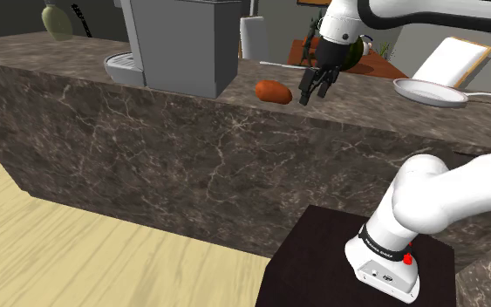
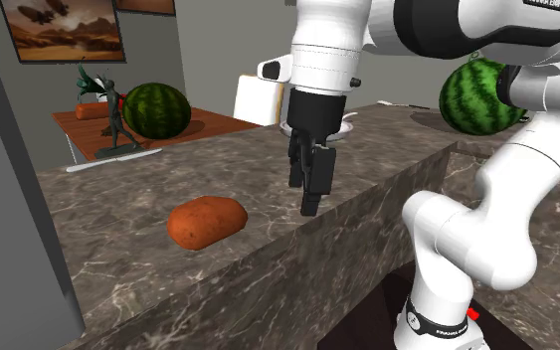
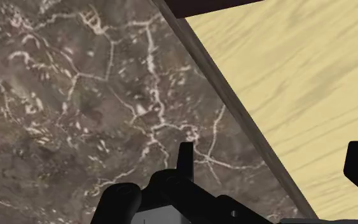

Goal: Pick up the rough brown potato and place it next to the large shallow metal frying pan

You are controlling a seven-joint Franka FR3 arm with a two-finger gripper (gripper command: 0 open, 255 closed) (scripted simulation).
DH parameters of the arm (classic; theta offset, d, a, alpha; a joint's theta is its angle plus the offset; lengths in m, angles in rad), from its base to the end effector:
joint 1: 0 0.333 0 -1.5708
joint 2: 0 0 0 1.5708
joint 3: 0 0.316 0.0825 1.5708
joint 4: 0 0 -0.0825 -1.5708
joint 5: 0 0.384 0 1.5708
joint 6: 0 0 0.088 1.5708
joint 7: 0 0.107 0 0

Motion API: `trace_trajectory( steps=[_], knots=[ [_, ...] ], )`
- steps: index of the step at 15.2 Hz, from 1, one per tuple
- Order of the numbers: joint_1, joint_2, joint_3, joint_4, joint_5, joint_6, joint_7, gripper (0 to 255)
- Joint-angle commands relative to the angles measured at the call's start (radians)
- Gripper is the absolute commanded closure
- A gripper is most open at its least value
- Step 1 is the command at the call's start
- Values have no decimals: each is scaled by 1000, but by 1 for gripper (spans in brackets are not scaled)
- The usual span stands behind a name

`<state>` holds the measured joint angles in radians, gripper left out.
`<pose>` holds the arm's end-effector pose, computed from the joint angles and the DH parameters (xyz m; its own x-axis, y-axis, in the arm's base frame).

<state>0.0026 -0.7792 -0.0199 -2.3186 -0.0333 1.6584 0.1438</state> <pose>0.3179 -0.0109 0.6145 0.9808 -0.1534 0.1201 -0.1547 -0.9880 0.0021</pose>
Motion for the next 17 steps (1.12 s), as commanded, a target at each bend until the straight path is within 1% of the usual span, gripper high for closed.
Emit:
trace_trajectory(
  steps=[1,4,8,12,14,15,17],
  knots=[
    [0,0,0,0,0,0,0,0],
    [38,165,-55,150,-10,-38,-144,0],
    [85,388,-111,376,-3,-114,-335,0],
    [117,620,-145,636,18,-219,-523,0],
    [124,742,-151,783,31,-284,-614,0],
    [124,785,-151,838,36,-309,-645,0],
    [124,770,-149,792,34,-278,-643,0]
  ],
)
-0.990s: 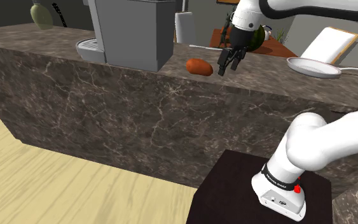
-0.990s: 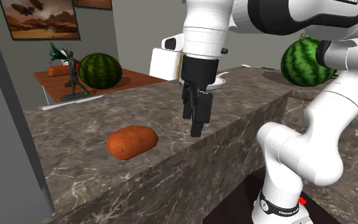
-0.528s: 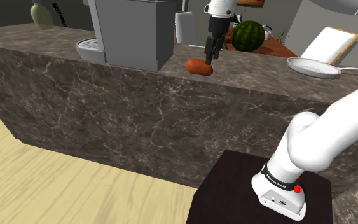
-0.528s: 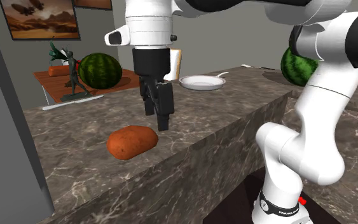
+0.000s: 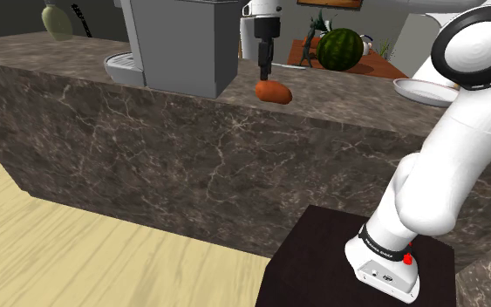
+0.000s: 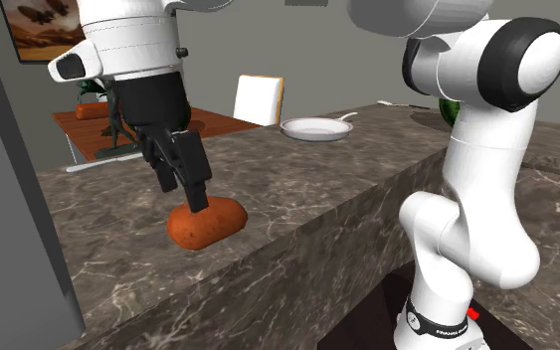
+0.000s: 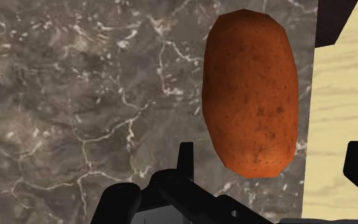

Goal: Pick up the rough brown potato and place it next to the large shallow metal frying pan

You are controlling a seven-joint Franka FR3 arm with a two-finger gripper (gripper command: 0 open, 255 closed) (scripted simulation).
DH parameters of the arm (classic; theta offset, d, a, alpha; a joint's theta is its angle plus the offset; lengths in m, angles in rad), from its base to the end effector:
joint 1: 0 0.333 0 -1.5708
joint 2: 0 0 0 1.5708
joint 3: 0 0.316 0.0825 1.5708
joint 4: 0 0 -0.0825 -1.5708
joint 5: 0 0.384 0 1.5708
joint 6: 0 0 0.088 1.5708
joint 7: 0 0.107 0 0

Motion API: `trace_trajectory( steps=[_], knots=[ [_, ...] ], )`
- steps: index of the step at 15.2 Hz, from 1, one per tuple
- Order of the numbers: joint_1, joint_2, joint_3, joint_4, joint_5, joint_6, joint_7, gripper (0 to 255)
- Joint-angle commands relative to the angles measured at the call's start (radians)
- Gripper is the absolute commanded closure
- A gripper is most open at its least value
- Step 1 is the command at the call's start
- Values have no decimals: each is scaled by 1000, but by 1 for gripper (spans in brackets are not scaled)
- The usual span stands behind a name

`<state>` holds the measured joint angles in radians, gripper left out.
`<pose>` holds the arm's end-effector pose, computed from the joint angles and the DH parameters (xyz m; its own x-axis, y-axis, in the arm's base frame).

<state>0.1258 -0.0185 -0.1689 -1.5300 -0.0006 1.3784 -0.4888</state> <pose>0.5276 -0.0238 0.6377 0.8945 0.4317 -0.1162 0.4269 -0.9020 -0.0647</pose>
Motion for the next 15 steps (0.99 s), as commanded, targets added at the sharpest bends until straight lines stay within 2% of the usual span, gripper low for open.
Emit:
trace_trajectory(
  steps=[1,6,13,14,15],
  knots=[
    [1,2,1,-19,0,17,-9,0],
    [3,-27,3,-115,-4,85,-6,0],
    [3,-27,3,-115,-4,84,-6,0],
    [3,-27,3,-115,-4,84,-6,255],
    [3,-27,3,-115,-4,84,-6,255]
  ],
)
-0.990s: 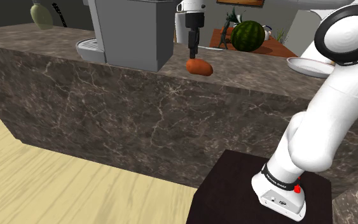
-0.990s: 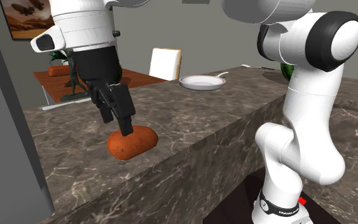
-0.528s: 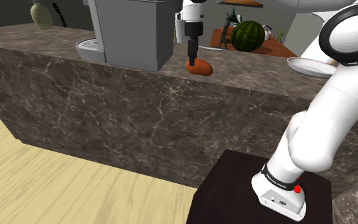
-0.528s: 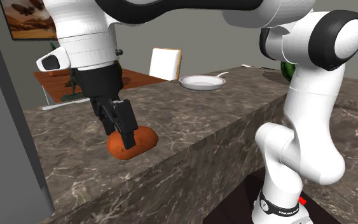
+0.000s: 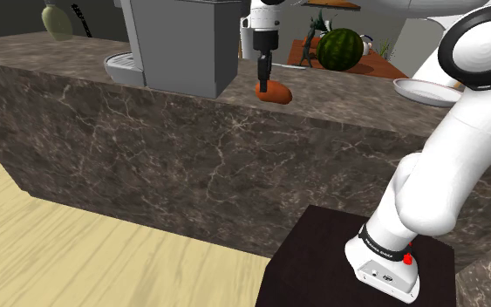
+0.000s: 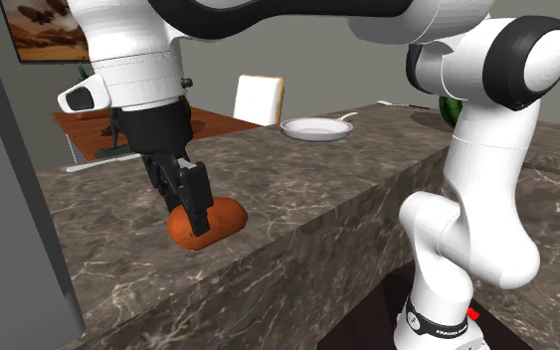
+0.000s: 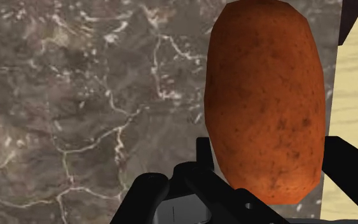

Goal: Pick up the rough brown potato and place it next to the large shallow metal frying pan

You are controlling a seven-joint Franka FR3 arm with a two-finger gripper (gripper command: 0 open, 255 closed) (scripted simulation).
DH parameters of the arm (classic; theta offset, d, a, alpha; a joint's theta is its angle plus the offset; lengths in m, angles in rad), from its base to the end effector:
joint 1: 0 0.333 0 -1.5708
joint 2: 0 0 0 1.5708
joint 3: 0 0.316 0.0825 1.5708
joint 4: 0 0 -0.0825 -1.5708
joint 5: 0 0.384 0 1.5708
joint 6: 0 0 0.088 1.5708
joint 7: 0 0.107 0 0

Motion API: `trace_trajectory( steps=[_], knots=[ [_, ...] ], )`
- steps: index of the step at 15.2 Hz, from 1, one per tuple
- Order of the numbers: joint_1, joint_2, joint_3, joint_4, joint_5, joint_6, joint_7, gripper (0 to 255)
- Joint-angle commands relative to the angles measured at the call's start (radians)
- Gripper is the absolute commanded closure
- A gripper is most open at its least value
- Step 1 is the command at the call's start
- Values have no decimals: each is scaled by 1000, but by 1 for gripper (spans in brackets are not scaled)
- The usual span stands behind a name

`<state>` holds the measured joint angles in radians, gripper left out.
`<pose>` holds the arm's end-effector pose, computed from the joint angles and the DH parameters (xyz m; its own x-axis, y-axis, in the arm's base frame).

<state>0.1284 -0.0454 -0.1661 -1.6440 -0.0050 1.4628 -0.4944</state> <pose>0.5266 -0.0224 0.6059 0.8892 0.4419 -0.1185 0.4369 -0.8970 -0.0667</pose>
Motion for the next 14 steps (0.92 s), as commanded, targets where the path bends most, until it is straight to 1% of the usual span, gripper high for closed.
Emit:
trace_trajectory(
  steps=[1,8,14],
  knots=[
    [0,1,0,0,0,0,0,255],
    [0,0,0,-1,0,0,0,255],
    [-1,25,-1,110,4,-87,-3,255]
  ],
)
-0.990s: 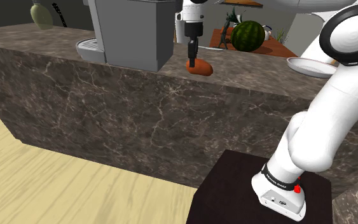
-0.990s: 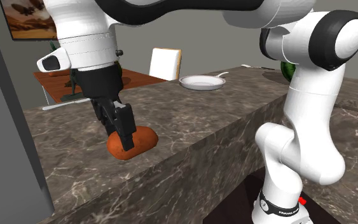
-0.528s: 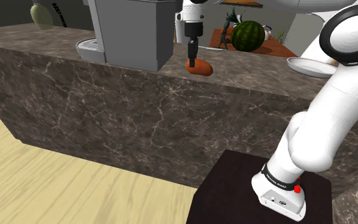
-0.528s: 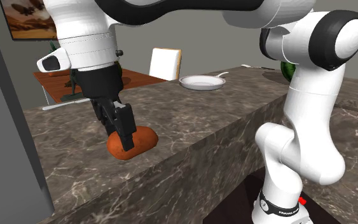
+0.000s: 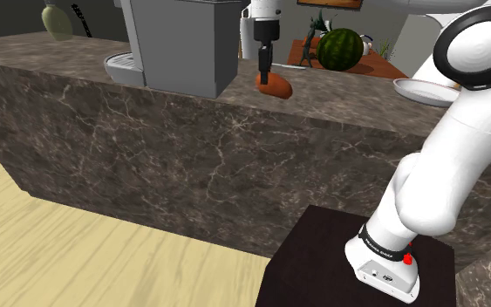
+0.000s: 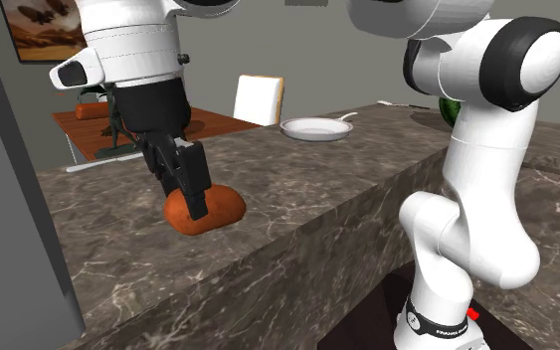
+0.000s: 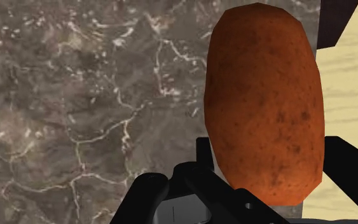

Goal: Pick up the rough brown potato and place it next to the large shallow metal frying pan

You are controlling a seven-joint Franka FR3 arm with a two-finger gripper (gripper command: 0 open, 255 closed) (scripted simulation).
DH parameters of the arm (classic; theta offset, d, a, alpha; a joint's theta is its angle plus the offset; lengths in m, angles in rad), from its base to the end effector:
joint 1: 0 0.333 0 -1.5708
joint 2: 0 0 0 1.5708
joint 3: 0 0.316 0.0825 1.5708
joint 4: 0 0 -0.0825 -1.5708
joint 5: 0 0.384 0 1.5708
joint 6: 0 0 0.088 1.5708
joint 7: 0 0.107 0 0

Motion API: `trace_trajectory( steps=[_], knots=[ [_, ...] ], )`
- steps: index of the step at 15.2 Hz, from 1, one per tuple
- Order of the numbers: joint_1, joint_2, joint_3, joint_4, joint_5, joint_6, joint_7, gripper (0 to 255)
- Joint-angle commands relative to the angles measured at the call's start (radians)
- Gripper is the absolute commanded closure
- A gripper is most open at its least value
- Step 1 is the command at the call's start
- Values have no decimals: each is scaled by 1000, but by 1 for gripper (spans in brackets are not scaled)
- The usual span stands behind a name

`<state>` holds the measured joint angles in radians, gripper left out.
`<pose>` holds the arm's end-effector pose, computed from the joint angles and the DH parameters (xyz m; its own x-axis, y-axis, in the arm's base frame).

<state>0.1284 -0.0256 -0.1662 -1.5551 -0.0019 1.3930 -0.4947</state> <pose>0.5269 -0.0214 0.6311 0.8892 0.4417 -0.1190 0.4367 -0.8971 -0.0668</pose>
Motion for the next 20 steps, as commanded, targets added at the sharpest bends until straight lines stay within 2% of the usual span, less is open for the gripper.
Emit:
trace_trajectory(
  steps=[1,12,20],
  knots=[
    [-1,10,-2,42,1,-32,-3,255],
    [-9,93,-8,303,14,-212,-13,255],
    [-26,206,-16,581,36,-378,-25,255]
  ],
)
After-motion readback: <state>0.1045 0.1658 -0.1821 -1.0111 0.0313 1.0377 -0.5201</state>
